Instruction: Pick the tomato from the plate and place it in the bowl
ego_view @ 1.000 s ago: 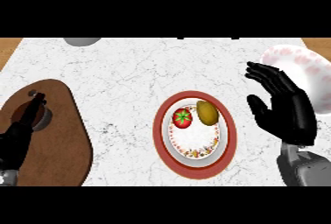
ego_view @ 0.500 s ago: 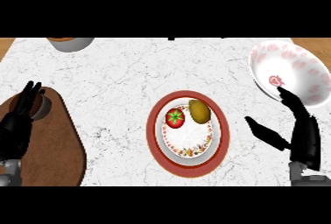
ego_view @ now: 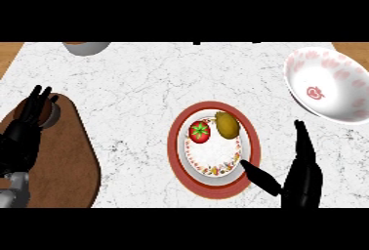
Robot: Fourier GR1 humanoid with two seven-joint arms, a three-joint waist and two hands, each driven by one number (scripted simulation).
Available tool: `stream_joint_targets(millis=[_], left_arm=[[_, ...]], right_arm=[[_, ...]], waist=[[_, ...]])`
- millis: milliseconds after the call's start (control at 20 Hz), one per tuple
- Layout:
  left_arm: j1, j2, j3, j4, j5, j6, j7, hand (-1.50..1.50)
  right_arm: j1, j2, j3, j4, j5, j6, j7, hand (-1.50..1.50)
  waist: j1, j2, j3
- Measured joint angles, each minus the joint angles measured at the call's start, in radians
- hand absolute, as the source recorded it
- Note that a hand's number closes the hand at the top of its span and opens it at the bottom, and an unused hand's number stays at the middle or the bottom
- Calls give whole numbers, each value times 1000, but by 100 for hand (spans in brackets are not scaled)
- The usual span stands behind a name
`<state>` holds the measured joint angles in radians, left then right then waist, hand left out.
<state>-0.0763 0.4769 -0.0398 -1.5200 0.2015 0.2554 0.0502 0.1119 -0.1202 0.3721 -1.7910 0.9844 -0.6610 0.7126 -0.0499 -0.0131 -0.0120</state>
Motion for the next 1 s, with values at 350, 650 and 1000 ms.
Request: stream_joint_targets(millis=[350,650,1000], left_arm=[[-31,-12,-20,-15,-7,-7,28,0],[-59,-21,-28,-9,-10,-15,34,0],[-85,-31,-33,5,-22,-16,36,0]], right_arm=[[-108,97,76,-170,321,300,320,-150],[-256,111,88,-158,267,570,443,-150],[-382,112,14,-71,52,727,489,-150]], waist=[[32,5,4],[59,14,7],[70,17,9]])
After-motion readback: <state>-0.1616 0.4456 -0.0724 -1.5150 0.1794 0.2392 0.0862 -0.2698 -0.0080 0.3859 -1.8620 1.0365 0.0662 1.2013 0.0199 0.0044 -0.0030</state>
